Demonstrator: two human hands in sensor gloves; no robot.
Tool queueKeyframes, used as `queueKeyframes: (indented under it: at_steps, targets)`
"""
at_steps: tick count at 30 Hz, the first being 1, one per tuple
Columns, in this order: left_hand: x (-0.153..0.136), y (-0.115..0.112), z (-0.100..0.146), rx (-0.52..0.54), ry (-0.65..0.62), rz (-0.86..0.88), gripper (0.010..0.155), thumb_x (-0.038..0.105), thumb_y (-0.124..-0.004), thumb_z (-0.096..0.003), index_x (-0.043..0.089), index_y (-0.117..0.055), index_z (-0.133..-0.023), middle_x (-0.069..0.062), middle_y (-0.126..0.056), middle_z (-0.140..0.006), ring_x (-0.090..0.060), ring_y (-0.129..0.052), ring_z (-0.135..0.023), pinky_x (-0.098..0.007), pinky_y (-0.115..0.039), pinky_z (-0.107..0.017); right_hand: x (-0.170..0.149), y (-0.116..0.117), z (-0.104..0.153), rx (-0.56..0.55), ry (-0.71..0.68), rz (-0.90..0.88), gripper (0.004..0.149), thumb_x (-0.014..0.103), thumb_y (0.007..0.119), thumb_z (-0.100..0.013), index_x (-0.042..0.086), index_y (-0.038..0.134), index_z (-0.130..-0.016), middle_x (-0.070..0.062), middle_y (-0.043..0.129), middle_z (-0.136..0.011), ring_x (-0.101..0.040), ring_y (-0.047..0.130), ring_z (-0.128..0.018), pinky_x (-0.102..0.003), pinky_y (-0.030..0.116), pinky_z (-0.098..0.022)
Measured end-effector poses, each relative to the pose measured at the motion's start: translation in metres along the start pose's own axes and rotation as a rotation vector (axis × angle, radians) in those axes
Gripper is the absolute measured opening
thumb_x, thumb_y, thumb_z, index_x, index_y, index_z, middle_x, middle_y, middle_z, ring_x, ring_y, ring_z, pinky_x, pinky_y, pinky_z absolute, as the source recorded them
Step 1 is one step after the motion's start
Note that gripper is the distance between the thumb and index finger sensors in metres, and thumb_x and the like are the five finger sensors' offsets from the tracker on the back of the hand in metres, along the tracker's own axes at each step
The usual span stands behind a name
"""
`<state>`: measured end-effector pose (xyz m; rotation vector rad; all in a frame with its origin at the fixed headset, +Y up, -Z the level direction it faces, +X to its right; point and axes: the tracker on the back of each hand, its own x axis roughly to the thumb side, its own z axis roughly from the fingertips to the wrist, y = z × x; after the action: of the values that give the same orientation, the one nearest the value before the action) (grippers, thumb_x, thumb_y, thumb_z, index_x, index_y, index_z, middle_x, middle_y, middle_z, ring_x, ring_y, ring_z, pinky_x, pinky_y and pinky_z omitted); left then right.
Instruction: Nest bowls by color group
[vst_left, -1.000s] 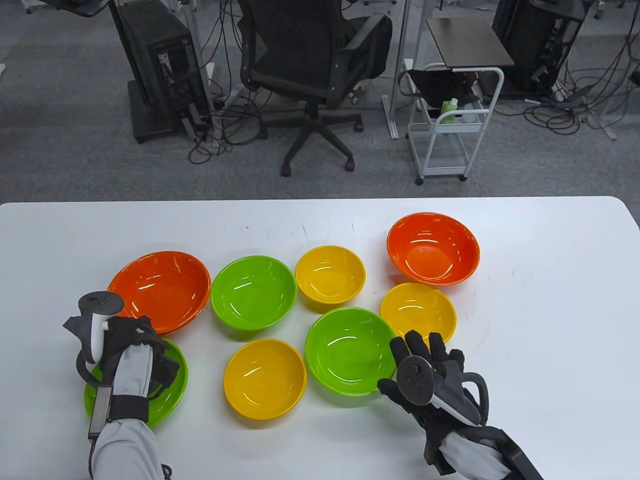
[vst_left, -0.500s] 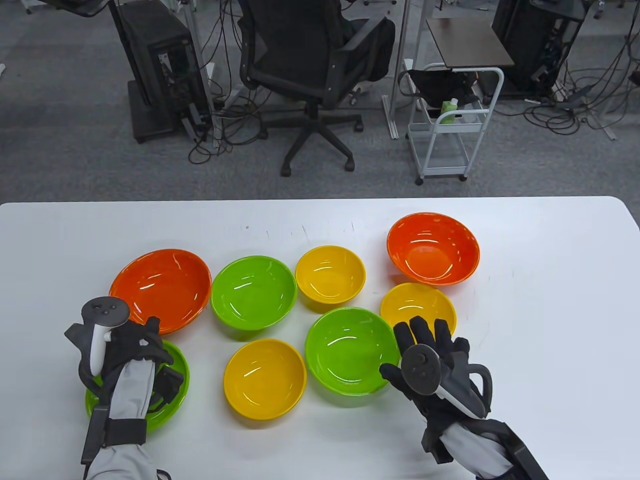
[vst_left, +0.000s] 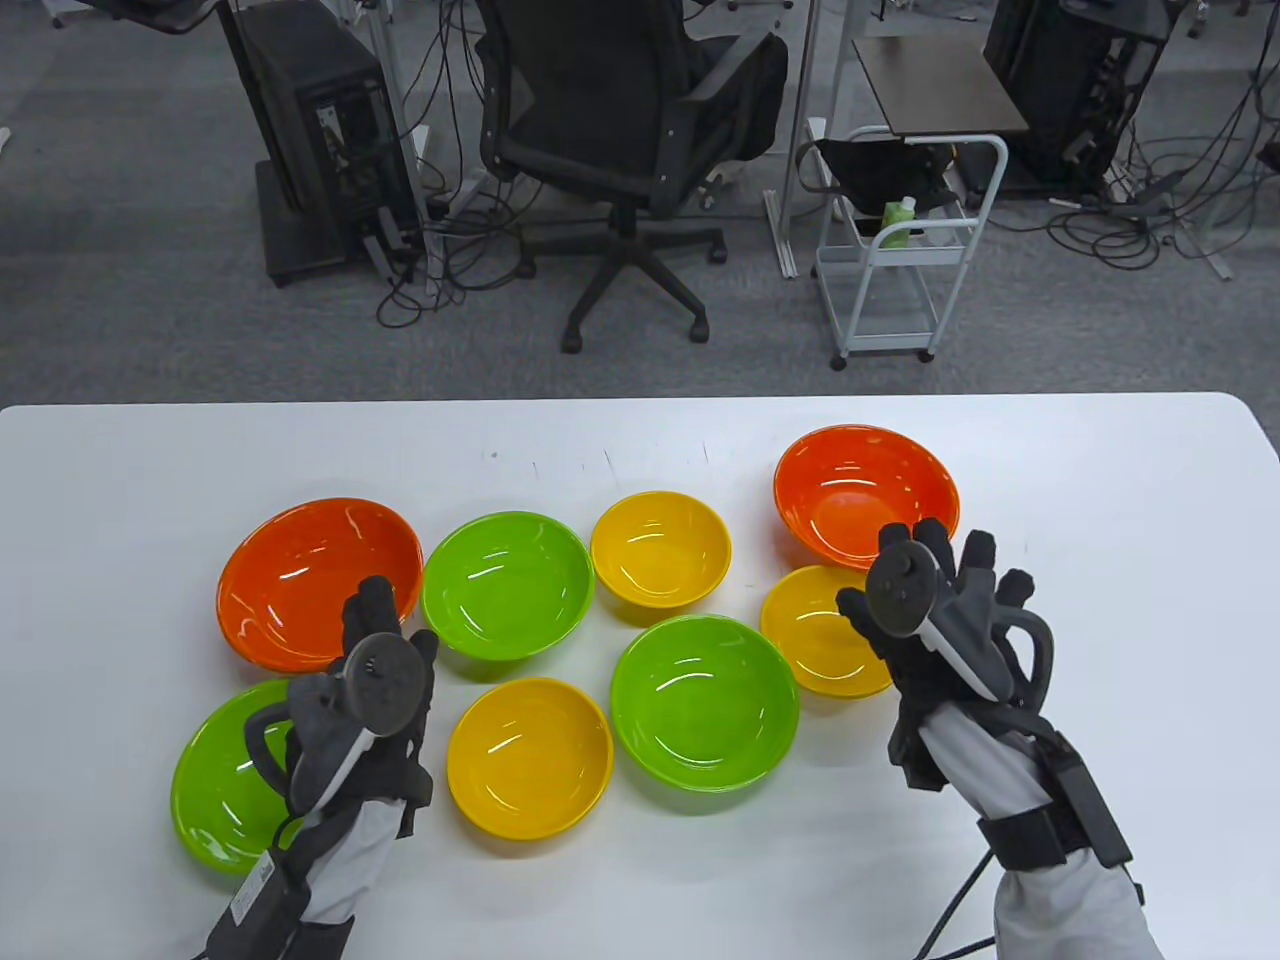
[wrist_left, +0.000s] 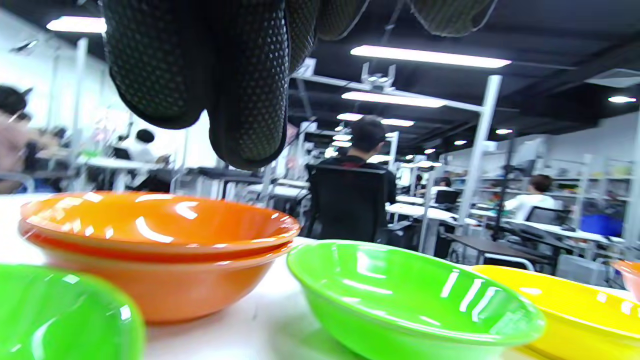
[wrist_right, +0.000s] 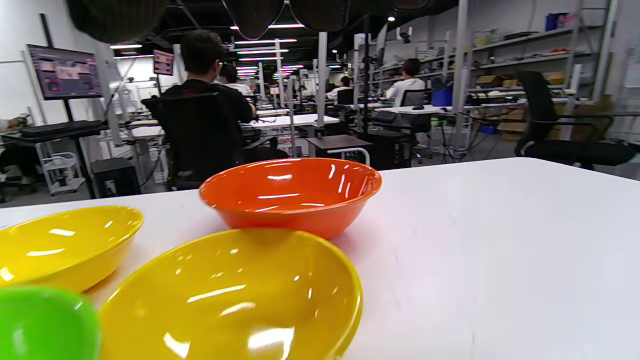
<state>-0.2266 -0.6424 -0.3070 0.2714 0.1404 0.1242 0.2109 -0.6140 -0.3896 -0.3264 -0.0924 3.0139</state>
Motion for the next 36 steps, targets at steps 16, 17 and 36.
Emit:
queueKeyframes:
  at_steps: [16, 17, 36]
  targets:
    - [0.059, -0.056, 0.049, -0.075, -0.319, -0.188, 0.071, 0.058, -0.064, -0.0481, 0.034, -0.046, -0.113, 0.001, -0.055, -0.122, -0.038, -0.051, -0.112, -0.068, -0.048, -0.075, -0.058, 0.077, -0.095, 0.33, 0.427, -0.304, 0.078, 0.053, 0.062, -0.052, 0.032, 0.019, -0.114, -0.019, 0.02, -0.123, -0.047, 0.039, -0.11, -0.074, 0.032, -0.074]
    - [0.058, -0.058, 0.05, -0.096, -0.337, -0.178, 0.072, 0.058, -0.064, -0.0479, 0.035, -0.044, -0.113, 0.001, -0.053, -0.123, -0.039, -0.049, -0.112, -0.069, -0.047, -0.075, -0.059, 0.082, -0.098, 0.347, 0.443, -0.321, 0.078, 0.053, 0.061, -0.052, 0.033, 0.017, -0.113, -0.02, 0.022, -0.124, -0.047, 0.039, -0.11, -0.075, 0.032, -0.074]
    - [0.045, -0.066, 0.049, -0.155, -0.326, -0.14, 0.075, 0.058, -0.064, -0.0476, 0.032, -0.039, -0.114, 0.0, -0.043, -0.125, -0.042, -0.039, -0.114, -0.073, -0.039, -0.074, -0.047, 0.124, -0.117, 0.494, 0.525, -0.577, 0.073, 0.041, 0.057, -0.059, 0.023, 0.013, -0.115, -0.02, 0.025, -0.122, -0.047, 0.028, -0.109, -0.075, 0.026, -0.075]
